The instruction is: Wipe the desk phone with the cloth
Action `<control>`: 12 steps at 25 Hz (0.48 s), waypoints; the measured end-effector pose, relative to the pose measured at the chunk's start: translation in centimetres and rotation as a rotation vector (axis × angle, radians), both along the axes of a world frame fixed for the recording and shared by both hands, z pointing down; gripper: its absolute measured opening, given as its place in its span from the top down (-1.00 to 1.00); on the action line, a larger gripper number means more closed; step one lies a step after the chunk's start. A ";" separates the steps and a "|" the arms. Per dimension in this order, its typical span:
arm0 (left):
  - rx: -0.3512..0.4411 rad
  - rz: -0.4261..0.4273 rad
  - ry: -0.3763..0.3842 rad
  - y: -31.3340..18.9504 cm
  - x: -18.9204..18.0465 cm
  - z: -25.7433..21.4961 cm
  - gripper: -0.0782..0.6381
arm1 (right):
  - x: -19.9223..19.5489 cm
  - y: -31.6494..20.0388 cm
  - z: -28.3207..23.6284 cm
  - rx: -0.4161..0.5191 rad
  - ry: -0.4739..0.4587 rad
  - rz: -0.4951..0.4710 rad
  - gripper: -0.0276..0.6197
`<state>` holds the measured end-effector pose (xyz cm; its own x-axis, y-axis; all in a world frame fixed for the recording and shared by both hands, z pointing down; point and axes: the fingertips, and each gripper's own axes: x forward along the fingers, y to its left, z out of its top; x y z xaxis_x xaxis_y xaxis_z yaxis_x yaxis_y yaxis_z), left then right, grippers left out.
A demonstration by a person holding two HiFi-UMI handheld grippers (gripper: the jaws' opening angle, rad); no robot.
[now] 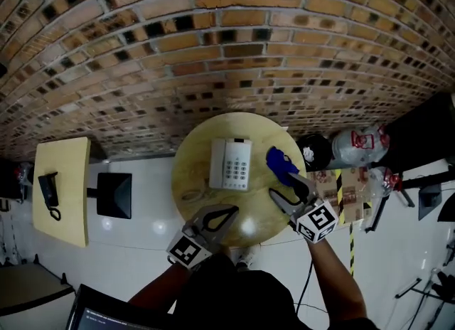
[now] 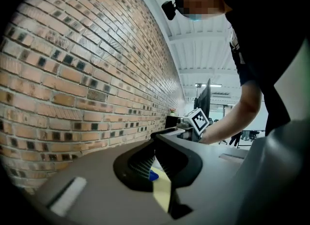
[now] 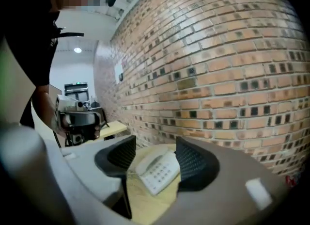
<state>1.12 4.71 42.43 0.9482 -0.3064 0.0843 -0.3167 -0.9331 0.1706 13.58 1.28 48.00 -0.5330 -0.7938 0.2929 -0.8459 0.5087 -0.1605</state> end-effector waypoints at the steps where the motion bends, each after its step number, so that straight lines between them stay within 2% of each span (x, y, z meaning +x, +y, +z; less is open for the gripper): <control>1: 0.003 0.005 0.001 1.0 0.1 -0.4 0.79 | -0.8 1.3 -1.1 0.017 -0.015 -0.024 0.12; 6: 0.016 0.010 0.002 5.3 0.7 -2.3 0.79 | -3.7 7.1 -5.9 0.101 -0.062 -0.116 0.22; 12: 0.046 0.006 -0.008 9.2 1.0 -4.9 0.79 | -6.8 12.8 -9.4 0.158 -0.100 -0.201 0.74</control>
<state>2.14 13.92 37.52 0.9492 -0.3047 0.0783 -0.3126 -0.9416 0.1249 6.78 14.03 38.58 -0.7043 -0.7011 0.1117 -0.7095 0.6899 -0.1438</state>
